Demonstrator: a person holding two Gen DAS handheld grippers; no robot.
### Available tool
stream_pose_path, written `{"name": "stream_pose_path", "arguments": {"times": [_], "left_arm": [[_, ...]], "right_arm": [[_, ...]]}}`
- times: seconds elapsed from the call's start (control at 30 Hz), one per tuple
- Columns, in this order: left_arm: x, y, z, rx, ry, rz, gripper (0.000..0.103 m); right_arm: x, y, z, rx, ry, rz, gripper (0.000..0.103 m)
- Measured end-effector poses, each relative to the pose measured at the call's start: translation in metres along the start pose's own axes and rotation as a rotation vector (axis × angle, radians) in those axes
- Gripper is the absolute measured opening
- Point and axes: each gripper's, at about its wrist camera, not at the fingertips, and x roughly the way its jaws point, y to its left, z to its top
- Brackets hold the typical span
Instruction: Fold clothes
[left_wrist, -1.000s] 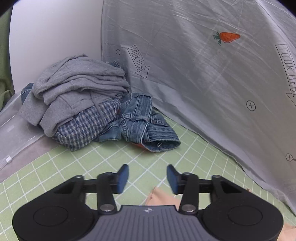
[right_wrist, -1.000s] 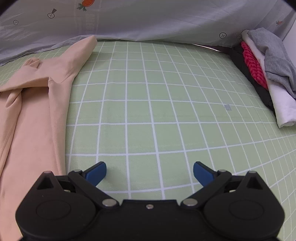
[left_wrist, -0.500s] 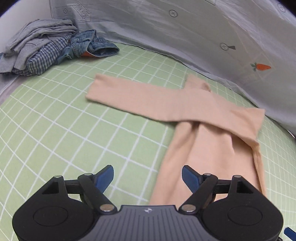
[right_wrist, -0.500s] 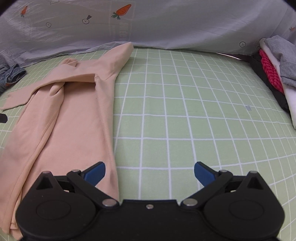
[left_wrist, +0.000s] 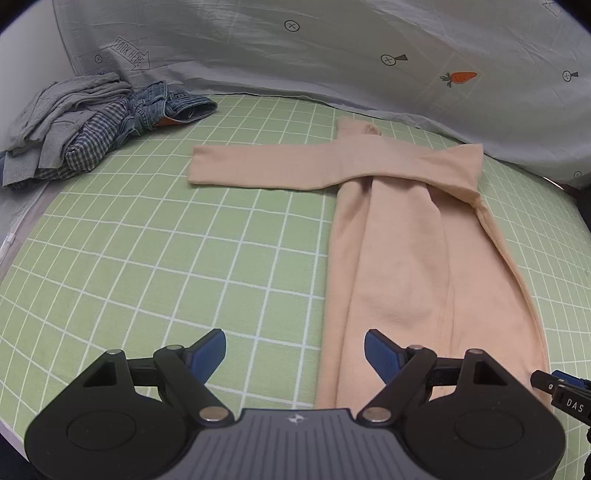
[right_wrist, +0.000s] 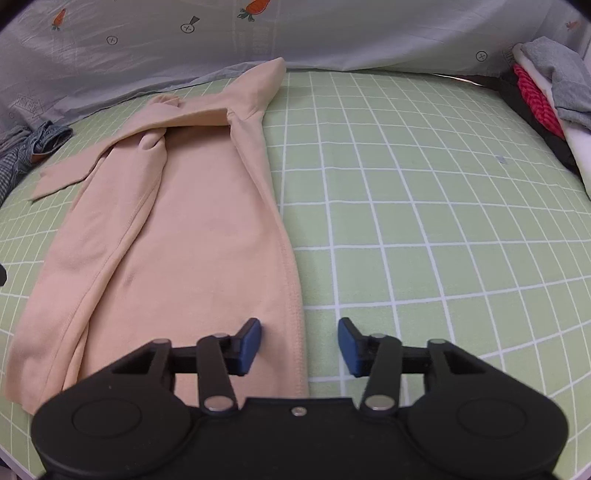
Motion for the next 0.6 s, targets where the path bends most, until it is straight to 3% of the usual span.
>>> {"name": "stream_pose_path", "arguments": {"times": [0.07, 0.1, 0.37, 0.6], "left_arm": [[-0.002, 0.01, -0.001, 0.0, 0.003, 0.001, 0.083], [-0.003, 0.015, -0.002, 0.001, 0.004, 0.0, 0.083], [-0.008, 0.055, -0.006, 0.011, 0.014, -0.003, 0.083], [-0.014, 0.091, -0.006, 0.04, 0.019, 0.012, 0.083]], "right_arm": [[-0.004, 0.005, -0.004, 0.017, -0.01, -0.008, 0.008], [-0.007, 0.008, -0.006, 0.015, -0.023, -0.016, 0.005], [-0.046, 0.056, -0.003, -0.071, -0.154, -0.023, 0.003], [-0.039, 0.116, 0.0, -0.11, -0.146, 0.087, 0.003]]}}
